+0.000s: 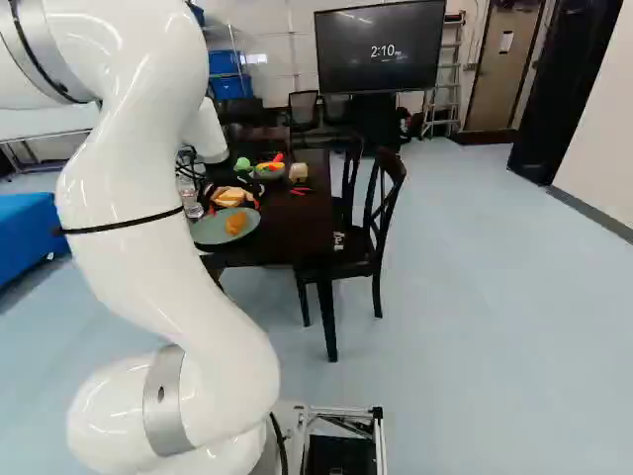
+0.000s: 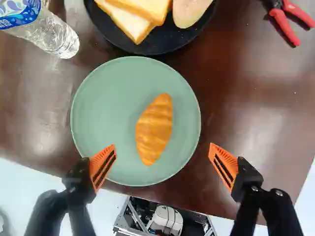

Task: Move the croissant to the empty plate

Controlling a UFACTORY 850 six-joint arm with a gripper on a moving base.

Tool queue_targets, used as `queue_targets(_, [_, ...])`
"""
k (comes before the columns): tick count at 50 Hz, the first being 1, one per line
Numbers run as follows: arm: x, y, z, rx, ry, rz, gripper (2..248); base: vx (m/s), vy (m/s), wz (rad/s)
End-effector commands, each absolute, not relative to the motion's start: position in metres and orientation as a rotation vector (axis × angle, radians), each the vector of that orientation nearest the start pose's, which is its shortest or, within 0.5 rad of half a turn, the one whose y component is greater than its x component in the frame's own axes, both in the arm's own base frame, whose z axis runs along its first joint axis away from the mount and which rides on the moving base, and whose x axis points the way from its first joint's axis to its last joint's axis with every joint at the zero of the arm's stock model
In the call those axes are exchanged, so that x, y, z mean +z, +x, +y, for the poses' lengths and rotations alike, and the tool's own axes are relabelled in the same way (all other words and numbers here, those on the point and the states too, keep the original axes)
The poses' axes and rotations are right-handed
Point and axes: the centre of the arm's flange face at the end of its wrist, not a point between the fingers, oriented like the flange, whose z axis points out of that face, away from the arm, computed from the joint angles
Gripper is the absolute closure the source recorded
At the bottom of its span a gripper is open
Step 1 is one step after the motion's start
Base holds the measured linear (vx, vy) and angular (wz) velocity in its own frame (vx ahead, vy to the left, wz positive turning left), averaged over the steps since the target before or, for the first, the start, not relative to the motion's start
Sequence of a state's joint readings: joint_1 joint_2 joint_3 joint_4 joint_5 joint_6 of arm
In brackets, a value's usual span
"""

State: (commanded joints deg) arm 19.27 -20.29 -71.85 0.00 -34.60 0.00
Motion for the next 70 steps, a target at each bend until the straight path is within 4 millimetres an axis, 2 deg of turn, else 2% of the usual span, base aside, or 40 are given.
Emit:
queue_targets(12, [0.513,0.548,0.169,-0.485,-3.022,-0.456,3,0.000,0.000,0.000])
queue_targets(44, [0.558,0.509,0.104,-0.587,-3.032,-0.307,3,0.000,0.000,0.000])
queue_targets(70, [0.557,0.501,0.056,-0.587,-3.060,-0.169,3,0.000,0.000,0.000])
